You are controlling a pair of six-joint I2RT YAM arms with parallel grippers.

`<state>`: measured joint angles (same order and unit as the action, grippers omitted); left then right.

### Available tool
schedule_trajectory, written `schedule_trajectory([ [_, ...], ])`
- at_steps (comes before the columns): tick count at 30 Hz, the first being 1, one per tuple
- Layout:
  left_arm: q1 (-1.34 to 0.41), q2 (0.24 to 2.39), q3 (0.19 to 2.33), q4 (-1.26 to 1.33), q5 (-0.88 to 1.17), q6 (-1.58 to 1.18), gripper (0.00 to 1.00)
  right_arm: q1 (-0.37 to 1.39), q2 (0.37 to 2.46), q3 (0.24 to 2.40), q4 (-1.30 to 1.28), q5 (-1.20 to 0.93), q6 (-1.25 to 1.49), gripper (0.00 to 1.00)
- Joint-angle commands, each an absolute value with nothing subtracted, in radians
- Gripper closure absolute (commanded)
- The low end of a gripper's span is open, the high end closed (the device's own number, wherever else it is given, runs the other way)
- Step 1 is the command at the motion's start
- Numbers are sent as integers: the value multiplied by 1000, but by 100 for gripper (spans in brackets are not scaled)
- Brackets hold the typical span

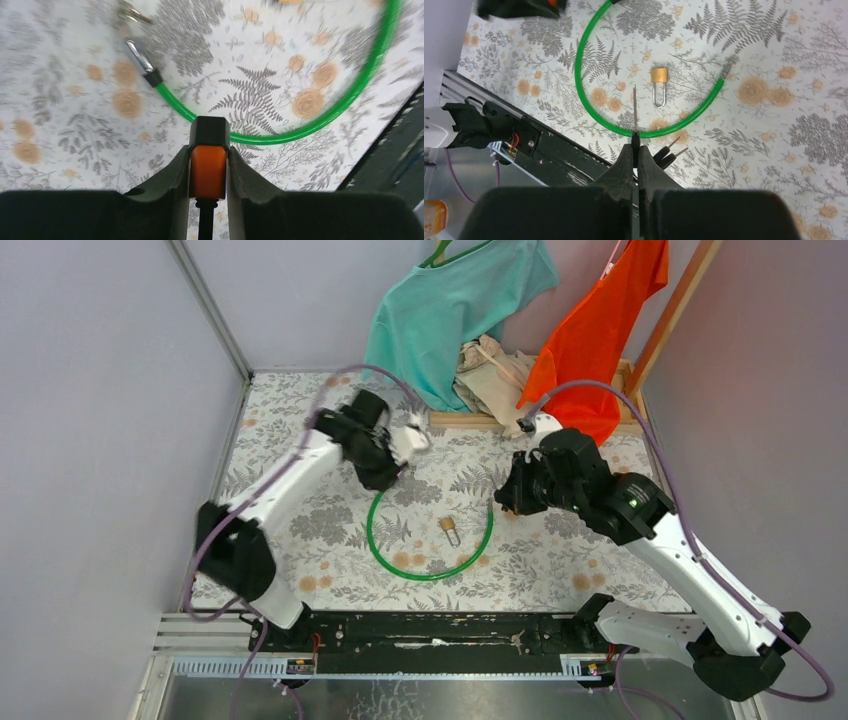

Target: Unlock with the key

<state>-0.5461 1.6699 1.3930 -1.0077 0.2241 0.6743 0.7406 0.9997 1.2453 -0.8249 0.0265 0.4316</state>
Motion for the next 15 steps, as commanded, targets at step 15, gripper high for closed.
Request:
schedule_trajectory([
  [15,-287,1322,1365,-1024,1453,713,100,893,1192,1374,-677,-385,190,100],
])
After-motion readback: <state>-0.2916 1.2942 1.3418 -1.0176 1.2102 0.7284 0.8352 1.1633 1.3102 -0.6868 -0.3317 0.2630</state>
